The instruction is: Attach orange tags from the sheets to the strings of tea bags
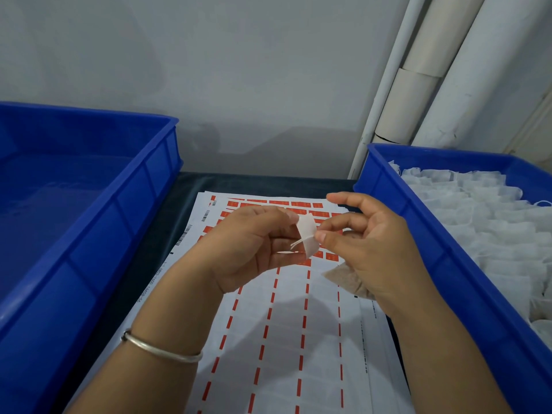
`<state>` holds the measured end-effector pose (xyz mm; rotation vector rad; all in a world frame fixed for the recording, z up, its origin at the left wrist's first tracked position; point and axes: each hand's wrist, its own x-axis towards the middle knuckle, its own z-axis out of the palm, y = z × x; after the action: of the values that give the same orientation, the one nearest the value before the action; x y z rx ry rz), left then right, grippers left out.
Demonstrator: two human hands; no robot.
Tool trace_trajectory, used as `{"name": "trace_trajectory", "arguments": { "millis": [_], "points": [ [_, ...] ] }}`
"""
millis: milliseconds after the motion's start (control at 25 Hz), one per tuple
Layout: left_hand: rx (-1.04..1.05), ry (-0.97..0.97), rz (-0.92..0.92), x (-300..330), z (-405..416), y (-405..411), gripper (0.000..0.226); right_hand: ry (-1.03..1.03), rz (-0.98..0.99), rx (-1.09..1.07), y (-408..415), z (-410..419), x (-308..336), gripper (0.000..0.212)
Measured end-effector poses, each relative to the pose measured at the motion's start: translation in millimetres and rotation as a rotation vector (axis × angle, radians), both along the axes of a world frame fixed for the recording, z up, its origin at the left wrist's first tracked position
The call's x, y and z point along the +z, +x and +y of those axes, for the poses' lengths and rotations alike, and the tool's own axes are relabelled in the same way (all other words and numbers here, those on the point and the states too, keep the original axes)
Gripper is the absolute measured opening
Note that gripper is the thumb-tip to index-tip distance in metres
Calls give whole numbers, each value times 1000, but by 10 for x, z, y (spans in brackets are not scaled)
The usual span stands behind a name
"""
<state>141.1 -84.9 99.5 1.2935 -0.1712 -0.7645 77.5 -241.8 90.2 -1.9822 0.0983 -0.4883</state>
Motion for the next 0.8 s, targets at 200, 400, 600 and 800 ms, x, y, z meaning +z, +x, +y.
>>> {"name": "trace_trajectory", "arguments": {
  "millis": [200,400,600,800],
  "points": [
    [74,-8,-106,-17,-45,-12,28,69,-39,-84,5,-35,-12,33],
    [156,169,-313,-28,-100,-71,13,147,-13,-99,37,-52,-29,31],
    [162,199,-342,-18,-110,-80,9,130,28,-84,21,-83,-26,25],
    [190,248,-376,-13,-141,-116,15,167,121,-46,8,-73,-25,28]
  ]
}}
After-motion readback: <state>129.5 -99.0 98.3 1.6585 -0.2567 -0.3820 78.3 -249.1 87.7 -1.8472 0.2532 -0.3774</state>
